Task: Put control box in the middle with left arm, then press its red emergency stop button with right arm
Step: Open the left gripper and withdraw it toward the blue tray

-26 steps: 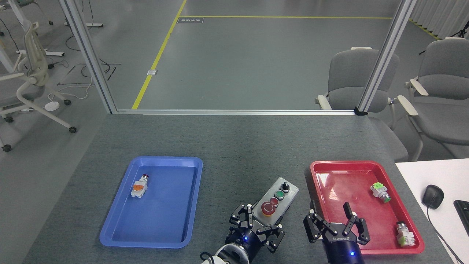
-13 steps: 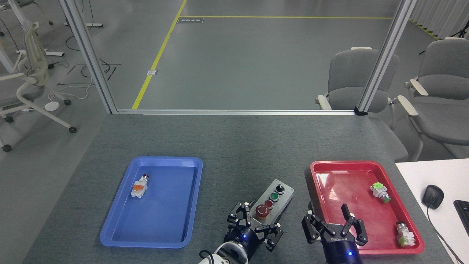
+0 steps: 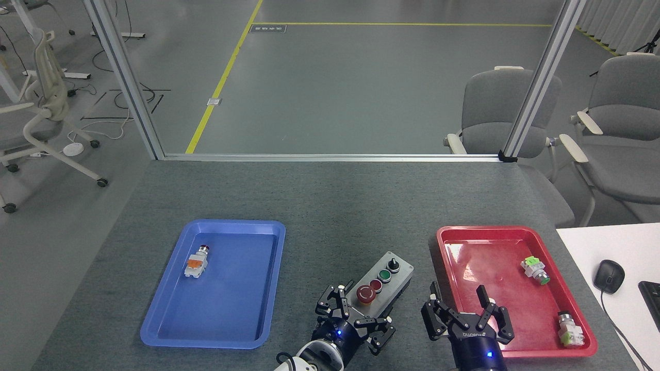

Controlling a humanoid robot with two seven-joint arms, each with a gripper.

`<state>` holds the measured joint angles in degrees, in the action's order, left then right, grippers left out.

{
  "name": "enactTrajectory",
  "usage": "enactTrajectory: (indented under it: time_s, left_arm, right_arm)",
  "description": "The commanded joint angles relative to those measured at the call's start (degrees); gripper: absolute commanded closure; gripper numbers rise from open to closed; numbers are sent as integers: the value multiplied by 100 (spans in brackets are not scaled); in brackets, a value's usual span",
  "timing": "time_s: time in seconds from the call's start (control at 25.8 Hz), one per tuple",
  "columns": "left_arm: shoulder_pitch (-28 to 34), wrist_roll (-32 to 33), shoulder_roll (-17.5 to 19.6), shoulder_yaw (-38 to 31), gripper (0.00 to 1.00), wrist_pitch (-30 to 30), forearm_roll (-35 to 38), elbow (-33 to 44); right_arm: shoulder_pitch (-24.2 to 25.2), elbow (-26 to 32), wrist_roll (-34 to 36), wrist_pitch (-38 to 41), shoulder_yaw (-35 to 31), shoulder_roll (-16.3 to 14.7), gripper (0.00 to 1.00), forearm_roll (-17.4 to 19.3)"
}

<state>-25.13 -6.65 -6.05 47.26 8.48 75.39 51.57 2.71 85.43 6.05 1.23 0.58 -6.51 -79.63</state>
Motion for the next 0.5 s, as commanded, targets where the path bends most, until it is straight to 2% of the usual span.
enactTrajectory:
  time_s: [0.0, 0.19, 0.46]
  left_arm:
    - [26, -74, 280, -182, 2, -251, -7, 29]
    - [193, -100, 535, -709, 1, -664, 2, 64]
    - [720, -91, 1220, -1447, 1, -1218, 2, 1048]
  right_arm:
    - [2, 9, -25, 0, 21, 62, 1, -79]
    - [-7, 18, -33, -9, 21, 194, 1, -237]
    - [-7, 18, -51, -35, 74, 344, 1, -448]
